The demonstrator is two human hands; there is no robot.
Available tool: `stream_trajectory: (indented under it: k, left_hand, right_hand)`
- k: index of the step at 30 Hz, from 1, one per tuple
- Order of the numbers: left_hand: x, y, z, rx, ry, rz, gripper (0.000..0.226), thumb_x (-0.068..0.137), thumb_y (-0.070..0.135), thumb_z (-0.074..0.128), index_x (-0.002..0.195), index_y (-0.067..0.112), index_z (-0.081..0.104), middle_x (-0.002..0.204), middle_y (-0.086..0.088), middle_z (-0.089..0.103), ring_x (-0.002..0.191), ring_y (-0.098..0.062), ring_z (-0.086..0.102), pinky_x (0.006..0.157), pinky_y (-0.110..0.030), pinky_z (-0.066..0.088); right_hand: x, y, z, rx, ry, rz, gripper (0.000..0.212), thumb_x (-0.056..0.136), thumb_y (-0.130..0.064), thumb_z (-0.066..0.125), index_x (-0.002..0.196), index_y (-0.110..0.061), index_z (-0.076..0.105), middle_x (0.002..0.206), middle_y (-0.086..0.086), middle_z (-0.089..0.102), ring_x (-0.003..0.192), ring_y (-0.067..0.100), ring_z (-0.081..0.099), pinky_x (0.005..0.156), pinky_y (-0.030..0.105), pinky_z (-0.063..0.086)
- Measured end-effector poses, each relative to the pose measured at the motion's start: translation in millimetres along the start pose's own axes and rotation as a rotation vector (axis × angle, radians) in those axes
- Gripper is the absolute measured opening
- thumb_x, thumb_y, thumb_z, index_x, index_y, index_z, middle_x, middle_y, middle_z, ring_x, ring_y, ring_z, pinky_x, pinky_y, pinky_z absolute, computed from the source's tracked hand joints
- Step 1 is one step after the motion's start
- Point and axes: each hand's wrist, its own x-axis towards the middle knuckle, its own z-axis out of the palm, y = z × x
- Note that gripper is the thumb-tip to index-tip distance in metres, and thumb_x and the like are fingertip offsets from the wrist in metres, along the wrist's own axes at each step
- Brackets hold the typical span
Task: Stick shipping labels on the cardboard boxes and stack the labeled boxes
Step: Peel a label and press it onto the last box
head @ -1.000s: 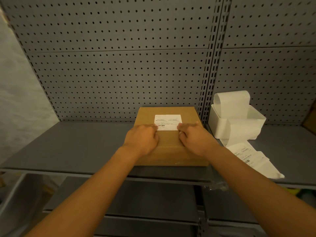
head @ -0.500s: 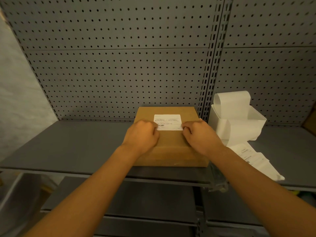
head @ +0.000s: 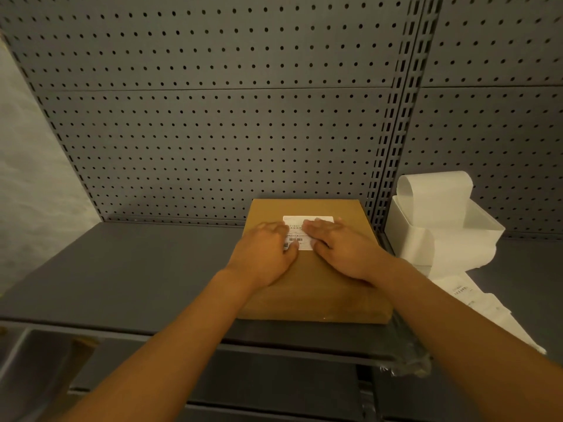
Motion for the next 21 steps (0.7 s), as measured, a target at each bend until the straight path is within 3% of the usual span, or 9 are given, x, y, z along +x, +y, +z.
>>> stream_trajectory:
  k: [3, 7, 12, 16, 21]
  left_hand:
    - [-0.1, -1.7, 0.0, 0.003, -0.008, 0.009, 0.050, 0.098, 0.043, 0.037, 0.137, 0.013, 0.045, 0.137, -0.002, 0.051, 0.124, -0.017, 0.045, 0.099, -0.030, 0.041]
    - [1.2, -9.2, -0.8, -0.070, -0.022, 0.021, 0.054, 0.096, 0.045, 0.043, 0.141, 0.015, 0.042, 0.145, 0.000, 0.044, 0.131, -0.016, 0.038, 0.106, -0.028, 0.033]
    - [1.9, -14.2, -7.1, -0.213, -0.004, 0.016, 0.045, 0.090, 0.047, 0.055, 0.121, 0.015, 0.056, 0.121, 0.002, 0.060, 0.115, -0.014, 0.051, 0.093, -0.024, 0.042]
    - [0.2, -17.3, -6.9, -0.235, 0.002, 0.014, 0.048, 0.088, 0.047, 0.057, 0.124, 0.016, 0.054, 0.129, 0.003, 0.056, 0.121, -0.011, 0.047, 0.095, -0.019, 0.036]
    - [1.0, -19.6, -3.5, -0.276, 0.016, 0.022, 0.044, 0.087, 0.047, 0.060, 0.116, 0.015, 0.057, 0.119, 0.003, 0.060, 0.112, -0.012, 0.051, 0.093, -0.022, 0.041]
  right_hand:
    - [13.5, 7.1, -1.6, 0.002, -0.011, 0.064, 0.049, 0.103, -0.034, 0.027, 0.150, -0.021, 0.025, 0.158, -0.002, 0.022, 0.146, 0.013, 0.015, 0.118, 0.035, 0.003]
    - [16.6, 6.2, -1.6, 0.029, 0.030, 0.061, 0.049, 0.103, -0.033, 0.027, 0.150, -0.020, 0.025, 0.158, -0.002, 0.021, 0.146, 0.012, 0.015, 0.118, 0.032, 0.000]
    - [19.3, -5.9, 5.0, 0.118, -0.008, -0.101, 0.045, 0.103, -0.027, 0.032, 0.149, -0.023, 0.030, 0.156, -0.005, 0.026, 0.146, 0.007, 0.015, 0.116, 0.027, 0.001]
    - [34.8, -5.2, 2.9, 0.032, 0.004, -0.025, 0.047, 0.103, -0.027, 0.032, 0.149, -0.021, 0.028, 0.157, -0.002, 0.025, 0.146, 0.011, 0.016, 0.118, 0.033, 0.004]
    - [38.5, -14.7, 4.8, 0.102, 0.004, -0.066, 0.045, 0.102, -0.022, 0.033, 0.147, -0.020, 0.033, 0.155, -0.002, 0.030, 0.145, 0.011, 0.019, 0.118, 0.034, 0.004]
